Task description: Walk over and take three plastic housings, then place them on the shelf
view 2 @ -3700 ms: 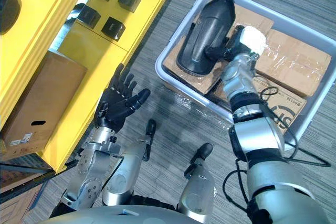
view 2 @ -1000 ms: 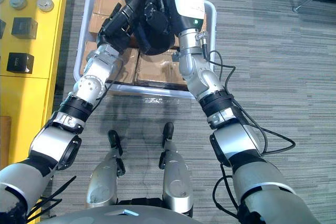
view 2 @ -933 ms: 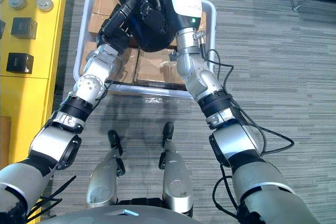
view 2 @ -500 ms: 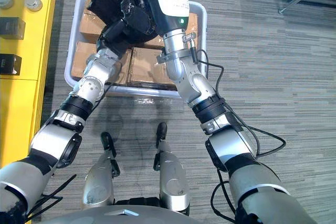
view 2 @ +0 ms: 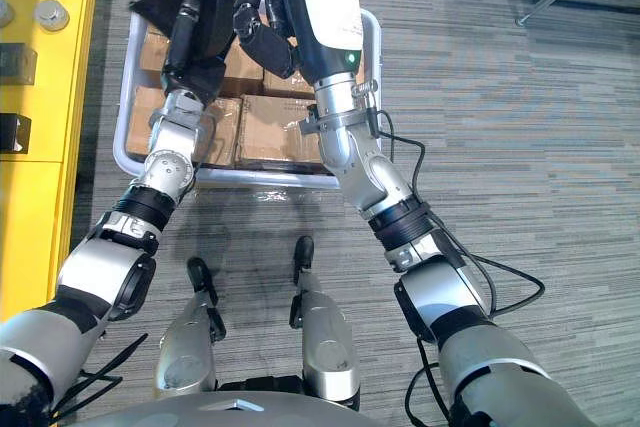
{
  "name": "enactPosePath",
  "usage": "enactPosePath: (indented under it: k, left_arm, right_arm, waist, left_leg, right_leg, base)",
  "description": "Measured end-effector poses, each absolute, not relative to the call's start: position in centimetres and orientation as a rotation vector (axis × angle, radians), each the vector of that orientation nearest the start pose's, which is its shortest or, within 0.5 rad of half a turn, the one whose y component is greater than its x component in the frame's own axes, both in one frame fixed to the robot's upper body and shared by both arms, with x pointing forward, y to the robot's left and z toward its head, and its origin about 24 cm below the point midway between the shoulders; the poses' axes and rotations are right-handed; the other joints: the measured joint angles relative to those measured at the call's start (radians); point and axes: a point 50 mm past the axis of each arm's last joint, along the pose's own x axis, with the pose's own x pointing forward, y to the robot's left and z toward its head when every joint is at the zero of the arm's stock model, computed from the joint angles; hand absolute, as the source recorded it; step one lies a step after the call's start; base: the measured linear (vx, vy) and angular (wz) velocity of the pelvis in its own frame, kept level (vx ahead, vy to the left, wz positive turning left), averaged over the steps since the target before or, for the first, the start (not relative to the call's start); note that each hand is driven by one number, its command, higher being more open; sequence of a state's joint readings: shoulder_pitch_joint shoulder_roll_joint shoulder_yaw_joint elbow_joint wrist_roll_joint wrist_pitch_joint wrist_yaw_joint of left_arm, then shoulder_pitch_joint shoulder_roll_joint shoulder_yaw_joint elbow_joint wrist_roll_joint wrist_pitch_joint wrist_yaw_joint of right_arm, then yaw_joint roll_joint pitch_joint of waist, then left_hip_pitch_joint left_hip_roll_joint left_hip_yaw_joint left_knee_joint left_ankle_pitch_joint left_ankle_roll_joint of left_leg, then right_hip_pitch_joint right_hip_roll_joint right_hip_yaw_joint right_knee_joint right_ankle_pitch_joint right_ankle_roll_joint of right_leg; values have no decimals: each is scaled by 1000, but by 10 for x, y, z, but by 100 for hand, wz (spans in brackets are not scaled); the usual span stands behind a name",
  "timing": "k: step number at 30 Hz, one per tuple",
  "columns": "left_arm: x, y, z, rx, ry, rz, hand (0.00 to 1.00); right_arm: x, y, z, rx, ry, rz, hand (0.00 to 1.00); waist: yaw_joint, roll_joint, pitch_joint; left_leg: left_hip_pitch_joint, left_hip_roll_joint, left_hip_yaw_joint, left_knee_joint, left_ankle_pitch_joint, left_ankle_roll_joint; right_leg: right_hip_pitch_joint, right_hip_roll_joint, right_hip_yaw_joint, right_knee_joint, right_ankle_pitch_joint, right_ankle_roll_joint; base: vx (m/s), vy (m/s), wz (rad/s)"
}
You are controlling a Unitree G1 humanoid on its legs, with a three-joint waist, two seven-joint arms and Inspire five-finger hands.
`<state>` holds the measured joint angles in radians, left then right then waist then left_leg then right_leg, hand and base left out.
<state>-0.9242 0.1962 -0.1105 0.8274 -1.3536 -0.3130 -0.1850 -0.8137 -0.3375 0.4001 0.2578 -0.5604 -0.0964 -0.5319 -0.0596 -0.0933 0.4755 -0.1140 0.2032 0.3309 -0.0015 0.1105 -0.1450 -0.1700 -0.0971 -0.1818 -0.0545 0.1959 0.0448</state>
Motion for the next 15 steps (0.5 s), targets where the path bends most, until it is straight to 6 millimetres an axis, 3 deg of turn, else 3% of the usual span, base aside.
enactPosePath:
  k: [8, 14, 15]
  left_arm:
    - [387, 156, 164, -1082, -473, -228, 0]
    - [376, 156, 139, -963, -415, -233, 0]
    - [373, 156, 132, -928, -394, -227, 0]
  right_arm:
    - [340, -102, 199, -810, -822, -170, 0]
    - [333, -107, 183, -760, -767, -185, 0]
    - [332, -107, 179, -757, -755, -182, 100]
  waist:
    - [4, -1, 0]
    - [5, -1, -1]
    - [5, 0, -1]
  left_leg:
    - [3, -1, 0, 0, -1, 0]
    - [24, -3, 3, -3, -5, 2]
    - [27, -3, 3, -3, -5, 2]
  right_leg:
    - [5, -1, -4, -1, 0, 0]
    - [26, -2, -6, -5, 0, 0]
    - [30, -2, -6, -6, 0, 0]
  base:
    - [0, 0, 0]
    - [0, 0, 0]
    - [0, 0, 0]
